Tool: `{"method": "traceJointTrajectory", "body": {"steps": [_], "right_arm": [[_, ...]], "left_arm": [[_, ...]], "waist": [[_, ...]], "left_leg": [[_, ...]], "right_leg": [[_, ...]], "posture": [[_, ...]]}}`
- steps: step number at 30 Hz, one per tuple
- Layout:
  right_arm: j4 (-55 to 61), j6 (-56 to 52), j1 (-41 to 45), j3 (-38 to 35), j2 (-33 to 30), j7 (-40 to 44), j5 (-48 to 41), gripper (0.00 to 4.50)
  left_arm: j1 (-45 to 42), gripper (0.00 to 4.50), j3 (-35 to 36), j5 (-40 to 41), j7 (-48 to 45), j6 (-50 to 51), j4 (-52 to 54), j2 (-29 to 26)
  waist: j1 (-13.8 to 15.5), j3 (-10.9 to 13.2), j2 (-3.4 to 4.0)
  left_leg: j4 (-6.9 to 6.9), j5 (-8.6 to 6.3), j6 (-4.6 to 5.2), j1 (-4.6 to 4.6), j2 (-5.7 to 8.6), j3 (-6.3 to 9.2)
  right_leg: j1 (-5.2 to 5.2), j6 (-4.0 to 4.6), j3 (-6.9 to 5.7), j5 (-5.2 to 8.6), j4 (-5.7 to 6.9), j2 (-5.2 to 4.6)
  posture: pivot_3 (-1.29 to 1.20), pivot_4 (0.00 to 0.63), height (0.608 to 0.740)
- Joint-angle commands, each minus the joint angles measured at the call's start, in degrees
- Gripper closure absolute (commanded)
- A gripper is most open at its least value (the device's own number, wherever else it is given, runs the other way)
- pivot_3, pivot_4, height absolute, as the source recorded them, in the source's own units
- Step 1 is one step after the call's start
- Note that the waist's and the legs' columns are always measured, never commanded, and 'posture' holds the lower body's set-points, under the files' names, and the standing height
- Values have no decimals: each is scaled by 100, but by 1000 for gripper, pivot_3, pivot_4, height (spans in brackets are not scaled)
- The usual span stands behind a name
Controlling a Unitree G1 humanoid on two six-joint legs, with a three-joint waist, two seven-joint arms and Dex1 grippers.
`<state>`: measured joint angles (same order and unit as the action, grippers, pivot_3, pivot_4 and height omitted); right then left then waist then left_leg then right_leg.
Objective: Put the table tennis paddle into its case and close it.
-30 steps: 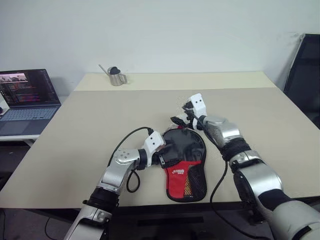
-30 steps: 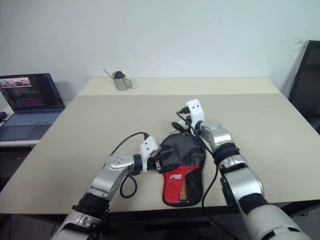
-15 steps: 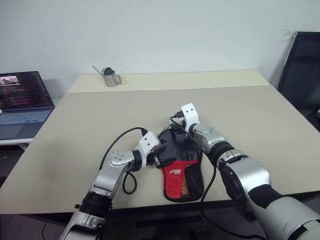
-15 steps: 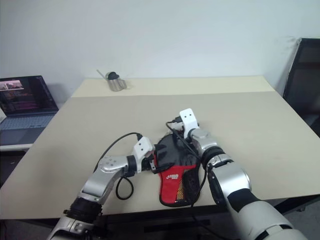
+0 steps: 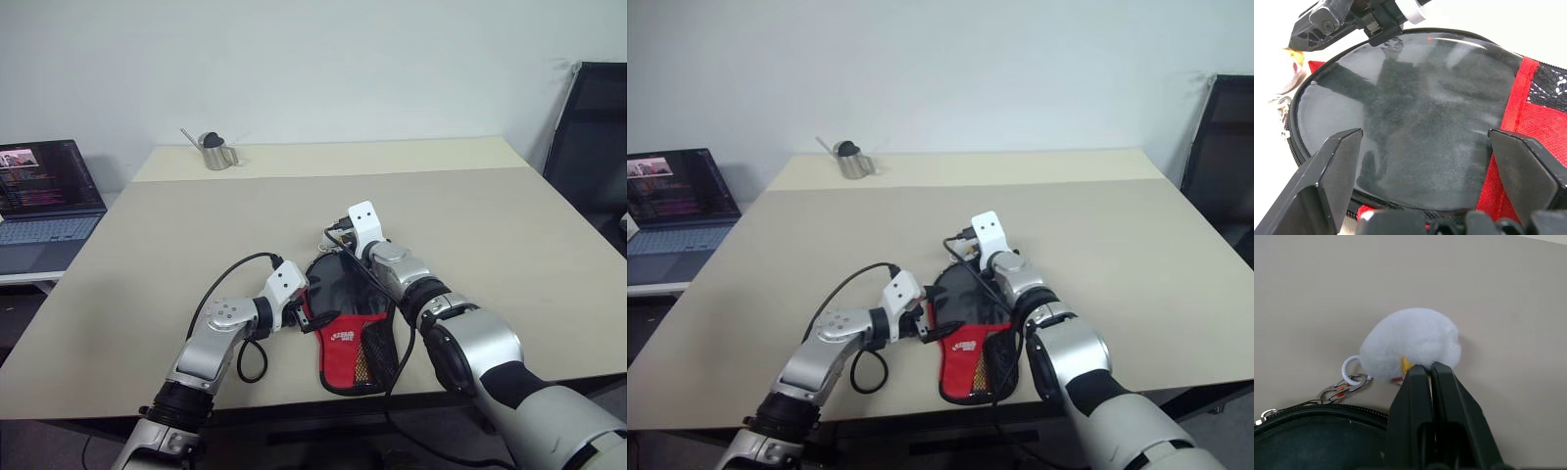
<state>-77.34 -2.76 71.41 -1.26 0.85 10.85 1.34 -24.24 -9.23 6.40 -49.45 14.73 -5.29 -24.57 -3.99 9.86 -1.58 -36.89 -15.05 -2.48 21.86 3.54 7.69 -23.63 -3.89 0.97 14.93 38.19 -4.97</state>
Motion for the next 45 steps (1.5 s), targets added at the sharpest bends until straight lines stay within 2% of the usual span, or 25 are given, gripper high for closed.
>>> {"method": "traceJointTrajectory", "body": {"steps": [1,7,19,24,28,31,34,36,39,45], "right_arm": [[94,164,127,-83,-1,-29,75,4471],[219,249,93,-162,-179,179,9,4471],[681,71,-347,-288,-582,402,-128,4471],[1444,-169,-723,-273,-531,897,-305,4471],[2973,-994,-1336,-226,-526,1400,-660,4471],[4391,-1806,-2010,-50,-710,1678,-787,3852],[5643,-2628,-2661,157,-968,1898,-888,2820],[6065,-2932,-2903,181,-1116,1977,-957,2171],[6015,-3043,-2942,95,-1252,1905,-979,2171],[5048,-2838,-2516,-46,-1314,1907,-1052,2171]], "left_arm": [[-119,0,-14,68,-23,-32,85,35],[-376,0,-104,50,-22,-127,-176,299],[-490,0,-206,31,-186,-307,-517,403],[-533,0,-221,16,-202,-382,-635,461],[-542,0,-207,16,-220,-403,-659,480],[-505,0,-145,53,-235,-372,-584,422],[-364,0,26,183,-288,-248,-334,252],[-232,0,189,370,-373,-123,-86,95],[-105,0,415,622,-456,59,178,-109],[-107,0,656,785,-442,154,219,-413]], "waist": [[-12,0,0],[-31,0,0],[-82,0,0],[-83,0,1],[-77,-1,2],[-64,-2,3],[-45,-2,3],[-51,-2,4],[-67,-1,5],[-57,-1,5]], "left_leg": [[0,0,0,0,0,0],[-3,0,0,1,2,1],[-3,0,0,0,1,-1],[-4,0,0,0,1,-1],[-5,0,0,2,0,1],[-7,0,1,2,1,0],[-6,-1,2,4,1,3],[-6,-1,2,3,1,0],[-7,-10,19,-3,0,-4],[-15,-11,22,-14,1,-3]], "right_leg": [[0,0,1,0,0,0],[1,0,-1,0,1,0],[1,0,0,0,2,0],[1,0,1,0,4,0],[1,0,-1,0,4,0],[1,-1,-1,0,4,-1],[2,-1,-3,0,3,-2],[0,-1,0,0,4,-1],[-2,-1,4,0,15,0],[2,2,3,0,47,0]], "posture": [[0,150,740],[0,150,740],[0,150,740],[0,150,740],[0,150,740],[0,150,740],[0,150,740],[0,150,740],[0,150,740],[0,150,740]]}}
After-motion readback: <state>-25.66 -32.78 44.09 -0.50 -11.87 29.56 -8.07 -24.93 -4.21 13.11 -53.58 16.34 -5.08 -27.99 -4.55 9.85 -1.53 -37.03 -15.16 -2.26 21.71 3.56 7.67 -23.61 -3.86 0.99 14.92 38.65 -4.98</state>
